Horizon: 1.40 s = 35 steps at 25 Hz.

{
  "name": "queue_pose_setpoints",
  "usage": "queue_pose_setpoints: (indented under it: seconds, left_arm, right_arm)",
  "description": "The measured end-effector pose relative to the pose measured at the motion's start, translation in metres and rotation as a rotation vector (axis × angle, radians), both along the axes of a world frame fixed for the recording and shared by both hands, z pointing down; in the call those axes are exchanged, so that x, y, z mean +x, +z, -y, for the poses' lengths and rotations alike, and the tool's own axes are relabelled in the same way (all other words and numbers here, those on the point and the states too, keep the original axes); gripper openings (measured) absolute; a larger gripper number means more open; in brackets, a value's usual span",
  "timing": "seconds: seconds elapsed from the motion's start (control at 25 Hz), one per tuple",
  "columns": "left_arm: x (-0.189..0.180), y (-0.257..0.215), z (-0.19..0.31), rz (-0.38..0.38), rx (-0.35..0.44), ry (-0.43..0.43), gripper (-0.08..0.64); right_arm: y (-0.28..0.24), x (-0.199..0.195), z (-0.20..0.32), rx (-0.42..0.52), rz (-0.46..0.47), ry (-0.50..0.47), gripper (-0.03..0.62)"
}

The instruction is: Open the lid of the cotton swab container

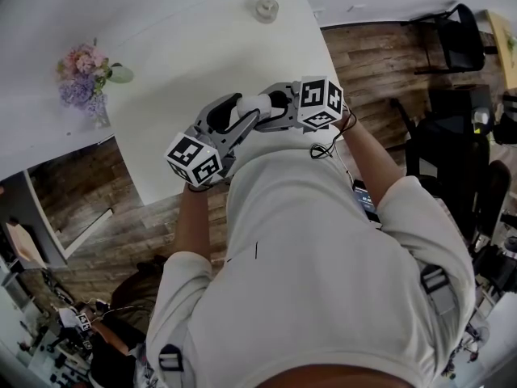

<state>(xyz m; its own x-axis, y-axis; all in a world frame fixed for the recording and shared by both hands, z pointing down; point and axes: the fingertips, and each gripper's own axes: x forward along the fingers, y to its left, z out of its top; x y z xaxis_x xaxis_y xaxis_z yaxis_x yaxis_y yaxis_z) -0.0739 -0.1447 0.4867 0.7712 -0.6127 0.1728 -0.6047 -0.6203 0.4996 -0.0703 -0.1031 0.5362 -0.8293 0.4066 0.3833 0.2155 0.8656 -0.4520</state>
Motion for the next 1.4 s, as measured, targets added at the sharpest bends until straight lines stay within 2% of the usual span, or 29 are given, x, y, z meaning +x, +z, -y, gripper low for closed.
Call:
queue_pose_setpoints:
  seconds: [0.08,0.12,0.24,0.36,0.48,0.64,0.88,1.12,1.4]
  left_arm:
    - [-0.003,0.001,0.002,-0.068,-0.042,-0.024,0.238]
    - [-0.004,0.001,0.003,-0.08,-0.05,-0.03,0.239]
    - [-0.002,0.003,0.002,-0.062,-0.058,-0.019,0.242]
    - [-0.003,0.004,0.004,-0.068,-0.085,-0.016,0.247]
    - [-0.007,0.003,0.01,-0.08,-0.111,-0.048,0.252]
    - [-0.014,0.001,0.017,-0.055,-0.103,-0.09,0.247]
    - [-0.012,-0.002,0.02,-0.023,-0.09,-0.093,0.235]
    - [-0.015,-0.004,0.027,-0.025,-0.09,-0.11,0.229]
    - [-0.015,0.006,0.035,-0.014,-0.116,-0.12,0.224]
  right_arm:
    - [0.003,-0.001,0.0,0.057,-0.017,-0.004,0.195]
    - [0.004,-0.002,0.0,0.072,-0.023,-0.006,0.196]
    - [0.007,0.0,0.0,0.116,-0.035,-0.005,0.196]
    - [0.011,0.002,0.003,0.213,-0.08,0.005,0.196]
    - [0.01,-0.001,0.01,0.31,-0.097,0.047,0.195]
    - [0.015,0.0,0.013,0.409,-0.114,0.064,0.195]
    - [0.018,0.003,0.006,0.419,-0.117,0.067,0.194]
    - [0.017,0.001,-0.002,0.464,-0.108,0.053,0.193]
    - [0.018,0.001,-0.01,0.456,-0.105,0.058,0.193]
